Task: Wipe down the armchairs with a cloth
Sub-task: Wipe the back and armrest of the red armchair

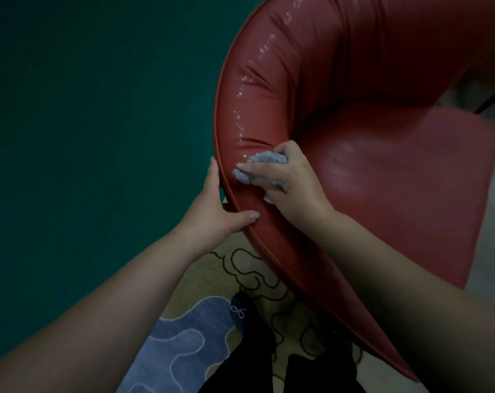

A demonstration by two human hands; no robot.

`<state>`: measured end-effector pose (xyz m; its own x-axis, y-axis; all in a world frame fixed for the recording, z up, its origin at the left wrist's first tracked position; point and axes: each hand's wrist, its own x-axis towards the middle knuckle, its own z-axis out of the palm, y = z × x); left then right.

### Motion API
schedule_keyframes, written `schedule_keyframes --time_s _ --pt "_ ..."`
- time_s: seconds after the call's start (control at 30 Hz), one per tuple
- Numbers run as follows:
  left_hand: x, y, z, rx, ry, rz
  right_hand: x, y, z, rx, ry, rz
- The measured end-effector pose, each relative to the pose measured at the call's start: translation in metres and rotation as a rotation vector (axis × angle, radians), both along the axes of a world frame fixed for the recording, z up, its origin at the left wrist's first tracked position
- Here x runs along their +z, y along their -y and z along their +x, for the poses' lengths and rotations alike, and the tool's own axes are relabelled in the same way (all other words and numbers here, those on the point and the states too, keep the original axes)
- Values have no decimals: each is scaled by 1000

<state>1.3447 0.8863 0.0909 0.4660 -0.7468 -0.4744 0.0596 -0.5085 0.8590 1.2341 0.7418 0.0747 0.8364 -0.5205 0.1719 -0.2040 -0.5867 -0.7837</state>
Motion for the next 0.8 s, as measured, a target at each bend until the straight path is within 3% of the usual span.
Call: schedule_keyframes --time_s 0.07,0.23,0.4,0.8 --pt "2 1 0 -21 7 -13 -1 -2 -20 -11 -16 15" --pt "0 1 1 -35 9 -17 12 -6 -35 -116 -48 403" --pt "-2 0 0 0 14 3 15 -8 -30 -177 -87 445" --pt "-4 0 -6 55 17 20 8 -16 -29 -357 -14 253"
